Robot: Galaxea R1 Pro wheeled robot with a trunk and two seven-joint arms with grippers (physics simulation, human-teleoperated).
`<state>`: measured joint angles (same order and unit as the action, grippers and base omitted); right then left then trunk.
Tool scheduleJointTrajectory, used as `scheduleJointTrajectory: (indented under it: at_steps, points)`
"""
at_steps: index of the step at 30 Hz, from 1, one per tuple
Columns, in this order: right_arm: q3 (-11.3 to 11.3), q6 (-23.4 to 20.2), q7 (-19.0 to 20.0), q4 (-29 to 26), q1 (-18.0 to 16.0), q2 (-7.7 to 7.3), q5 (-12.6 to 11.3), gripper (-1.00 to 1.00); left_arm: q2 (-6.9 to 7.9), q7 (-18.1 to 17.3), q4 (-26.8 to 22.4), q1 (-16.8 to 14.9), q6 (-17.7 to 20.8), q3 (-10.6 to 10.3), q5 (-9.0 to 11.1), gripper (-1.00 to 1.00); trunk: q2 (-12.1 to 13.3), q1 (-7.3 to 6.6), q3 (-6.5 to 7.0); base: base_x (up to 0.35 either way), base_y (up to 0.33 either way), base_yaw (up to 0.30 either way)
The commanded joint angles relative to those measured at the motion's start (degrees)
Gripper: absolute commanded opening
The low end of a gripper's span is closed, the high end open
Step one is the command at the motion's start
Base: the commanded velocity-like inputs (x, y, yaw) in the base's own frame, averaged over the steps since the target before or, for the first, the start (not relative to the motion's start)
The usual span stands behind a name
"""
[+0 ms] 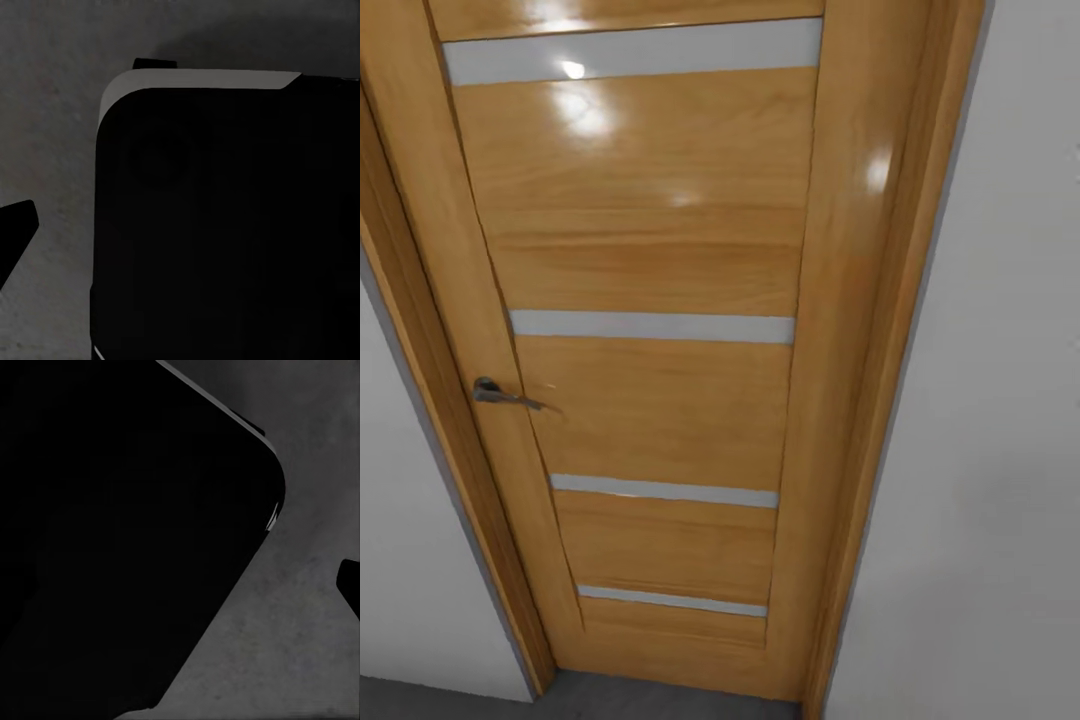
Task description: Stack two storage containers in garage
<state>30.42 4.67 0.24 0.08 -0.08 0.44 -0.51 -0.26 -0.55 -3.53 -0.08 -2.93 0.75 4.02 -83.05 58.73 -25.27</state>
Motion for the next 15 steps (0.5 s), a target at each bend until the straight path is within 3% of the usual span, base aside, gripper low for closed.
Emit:
scheduleJointTrajectory:
  at_steps: [1, 15]
  points:
    - [0.1, 0.2, 0.0, 0.0, 0.0, 0.00, -0.1, 1.00, -0.01, -0.1, 0.0, 0.0, -0.1, 0.0, 0.4, 1.00, 0.0, 0.00, -0.04, 0.000, 0.165, -0.074]
    - [0.1, 0.2, 0.0, 0.0, 0.0, 0.01, -0.1, 1.00, -0.01, -0.1, 0.0, 0.0, -0.1, 0.0, 0.5, 1.00, 0.0, 0.00, -0.04, 0.000, 0.301, -0.011]
